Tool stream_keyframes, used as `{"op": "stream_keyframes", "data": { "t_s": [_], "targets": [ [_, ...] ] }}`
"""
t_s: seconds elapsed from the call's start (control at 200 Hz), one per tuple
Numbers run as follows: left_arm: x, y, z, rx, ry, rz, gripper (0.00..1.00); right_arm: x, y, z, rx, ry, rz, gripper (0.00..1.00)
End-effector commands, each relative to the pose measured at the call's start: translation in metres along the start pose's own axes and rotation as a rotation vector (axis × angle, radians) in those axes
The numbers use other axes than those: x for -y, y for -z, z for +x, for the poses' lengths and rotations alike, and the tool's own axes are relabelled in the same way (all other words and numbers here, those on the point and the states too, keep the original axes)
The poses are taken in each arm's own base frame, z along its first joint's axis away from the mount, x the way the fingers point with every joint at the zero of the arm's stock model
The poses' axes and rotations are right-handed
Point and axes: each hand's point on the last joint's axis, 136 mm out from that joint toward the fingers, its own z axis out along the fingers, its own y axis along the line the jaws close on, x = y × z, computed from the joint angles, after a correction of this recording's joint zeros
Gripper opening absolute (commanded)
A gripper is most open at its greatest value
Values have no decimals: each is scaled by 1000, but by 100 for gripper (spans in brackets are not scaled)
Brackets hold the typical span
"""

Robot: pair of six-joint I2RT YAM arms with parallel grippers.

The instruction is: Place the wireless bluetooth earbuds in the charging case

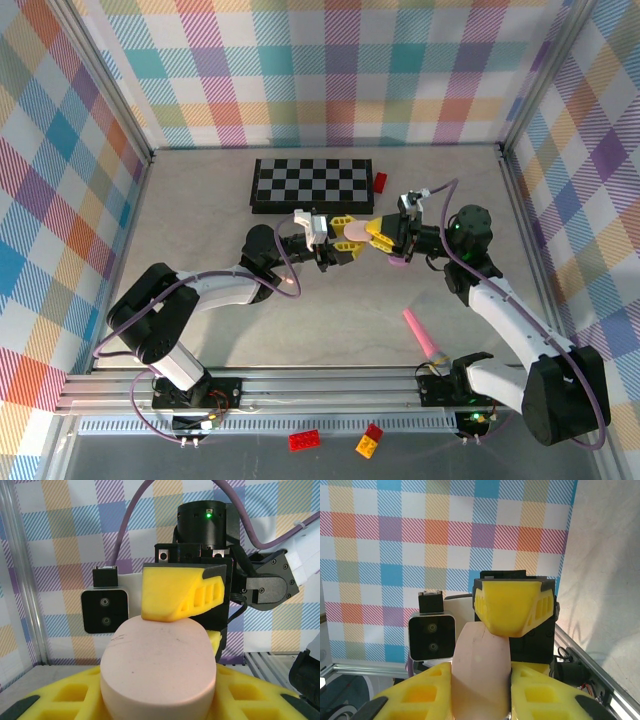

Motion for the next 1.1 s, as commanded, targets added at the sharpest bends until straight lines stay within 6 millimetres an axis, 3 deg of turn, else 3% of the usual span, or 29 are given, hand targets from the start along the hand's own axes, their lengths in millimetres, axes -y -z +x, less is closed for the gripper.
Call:
{"op": "stream_keyframes", "data": {
  "t_s": [0.0,0.27,0.415,0.625,0.79,0.985,1.095],
  "targets": [
    [5,-3,-20,55,-58,39,38,-13,-2,-3,7,54,-27,26],
    [1,6,-14,32,18,22,34,-4,4,-2,33,141,105,63],
    [1,18,-6,-27,81,17,34,2,16,-2,51,420,331,74],
    [8,32,1,-144,167,52,32,-10,8,14,-86,900,463,78],
    [18,37,2,-217,184,77,32,-13,-7,20,-183,1155,487,79],
    [21,40,-7,-222,170,74,32,-4,-22,33,-302,1277,466,80],
    [23,39,-12,-214,162,82,32,-1,-24,28,-297,1307,490,81]
  ]
}}
